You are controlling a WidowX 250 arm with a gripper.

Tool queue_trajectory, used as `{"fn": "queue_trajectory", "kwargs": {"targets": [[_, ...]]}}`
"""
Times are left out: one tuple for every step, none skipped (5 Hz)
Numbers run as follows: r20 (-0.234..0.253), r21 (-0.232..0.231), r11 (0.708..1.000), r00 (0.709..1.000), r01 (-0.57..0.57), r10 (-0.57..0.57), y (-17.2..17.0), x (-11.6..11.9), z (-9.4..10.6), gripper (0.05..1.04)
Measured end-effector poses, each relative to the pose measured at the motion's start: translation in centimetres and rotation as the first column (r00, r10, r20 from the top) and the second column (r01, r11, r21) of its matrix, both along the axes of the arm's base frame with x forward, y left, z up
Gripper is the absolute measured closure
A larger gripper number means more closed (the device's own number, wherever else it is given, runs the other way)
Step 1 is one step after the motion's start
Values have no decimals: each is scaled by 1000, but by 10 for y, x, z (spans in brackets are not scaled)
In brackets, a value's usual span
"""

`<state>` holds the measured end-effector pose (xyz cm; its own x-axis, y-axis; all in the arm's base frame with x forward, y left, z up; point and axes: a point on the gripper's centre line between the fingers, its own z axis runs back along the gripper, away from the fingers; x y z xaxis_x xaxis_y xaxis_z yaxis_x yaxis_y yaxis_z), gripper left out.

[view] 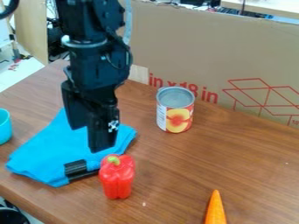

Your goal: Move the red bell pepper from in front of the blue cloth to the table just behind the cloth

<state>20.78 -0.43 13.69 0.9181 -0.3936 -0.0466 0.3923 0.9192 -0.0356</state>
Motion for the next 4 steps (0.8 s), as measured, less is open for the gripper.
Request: {"fn": "queue_trajectory", "kwargs": {"targets": [[0,10,1000,1000,-4,4,0,5,-10,83],[3,8,1000,1000,14,-14,-3,9,-22,83],[-3,-7,999,999,39,-39,-7,16,-34,83],[-18,-12,999,999,46,-46,-8,18,-44,83]]}}
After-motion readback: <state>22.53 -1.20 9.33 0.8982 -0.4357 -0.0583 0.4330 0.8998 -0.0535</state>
